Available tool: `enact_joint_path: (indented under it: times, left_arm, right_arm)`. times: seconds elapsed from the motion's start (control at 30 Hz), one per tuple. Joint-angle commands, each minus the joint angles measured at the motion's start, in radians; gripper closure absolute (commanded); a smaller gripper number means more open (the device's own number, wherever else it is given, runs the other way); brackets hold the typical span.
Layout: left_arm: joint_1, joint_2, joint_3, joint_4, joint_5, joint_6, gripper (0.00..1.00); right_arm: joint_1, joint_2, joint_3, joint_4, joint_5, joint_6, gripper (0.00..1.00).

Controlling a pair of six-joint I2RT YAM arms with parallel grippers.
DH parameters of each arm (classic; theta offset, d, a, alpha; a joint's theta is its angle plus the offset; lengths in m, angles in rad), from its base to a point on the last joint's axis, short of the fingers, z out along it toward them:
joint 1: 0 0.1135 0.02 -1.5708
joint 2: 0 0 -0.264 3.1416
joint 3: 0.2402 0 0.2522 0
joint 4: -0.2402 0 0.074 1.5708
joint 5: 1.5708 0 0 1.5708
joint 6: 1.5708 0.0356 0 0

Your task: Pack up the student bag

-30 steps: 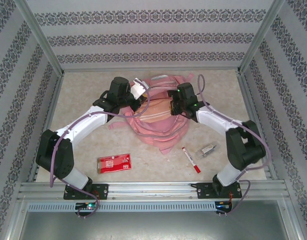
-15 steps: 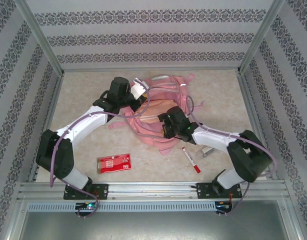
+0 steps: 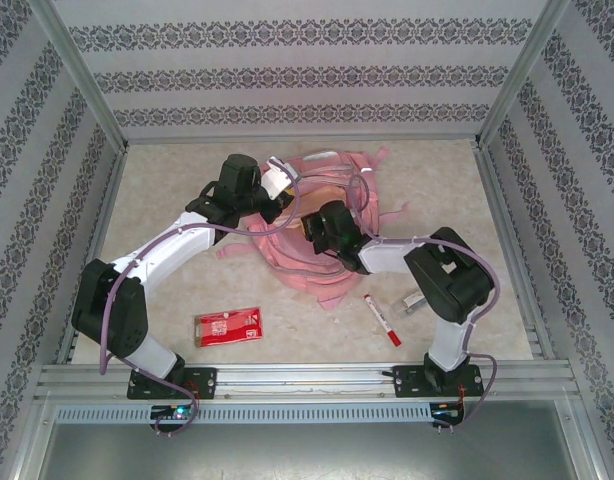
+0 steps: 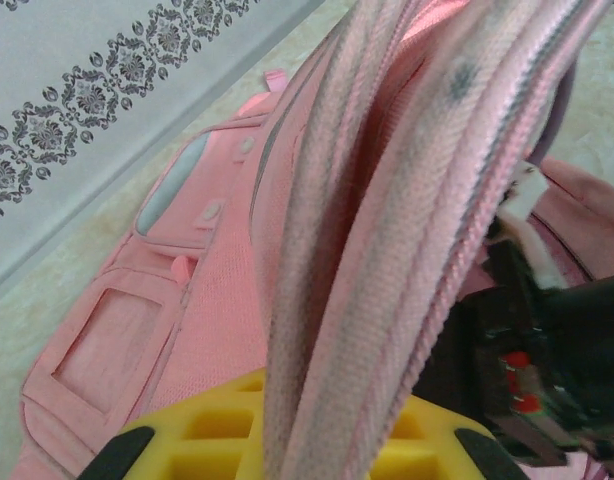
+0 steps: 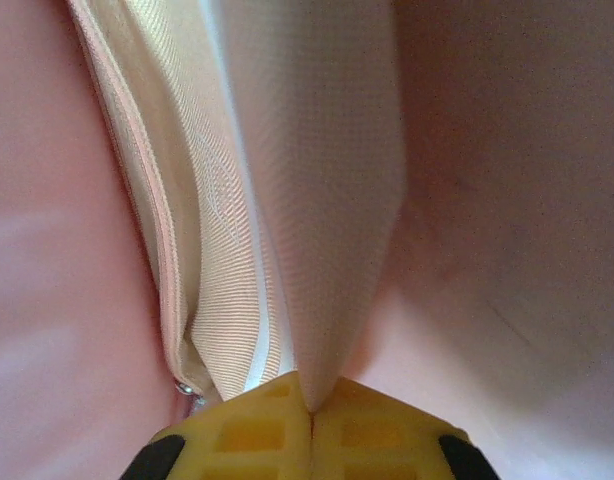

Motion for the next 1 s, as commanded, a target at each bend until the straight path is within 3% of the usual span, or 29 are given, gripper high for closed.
enact_joint_path:
  times: [0.0,0.2,0.3,0.43,0.63,0.97]
  left_arm:
    - [0.004,-0.06,0.061,0.08,0.09,0.0,0.99]
    - [0.005,-0.082,0.059,0.083,0.111,0.066,1.0]
    - [0.004,-0.094,0.038,0.139,0.107,0.084,1.0]
    - [0.003,-0.07,0.069,0.098,0.087,0.102,1.0]
    - [0.012,-0.02,0.055,0.136,0.007,0.053,1.0]
    - [0.047,0.018,0.039,0.161,-0.021,0.028,0.99]
  right_arm:
    - [-0.007,0.074,0.072,0.143,0.054,-0.052,1.0]
    - [-0.01,0.2,0.158,0.222,0.162,-0.074,1.0]
    - [-0.023,0.285,0.241,0.276,0.147,-0.093,1.0]
    - [-0.019,0.35,0.289,0.382,0.118,-0.078,0.83]
    - [0.024,0.238,0.196,0.313,0.102,-0.009,0.54]
    - [0.127,-0.016,-0.074,0.271,0.046,-0.072,0.51]
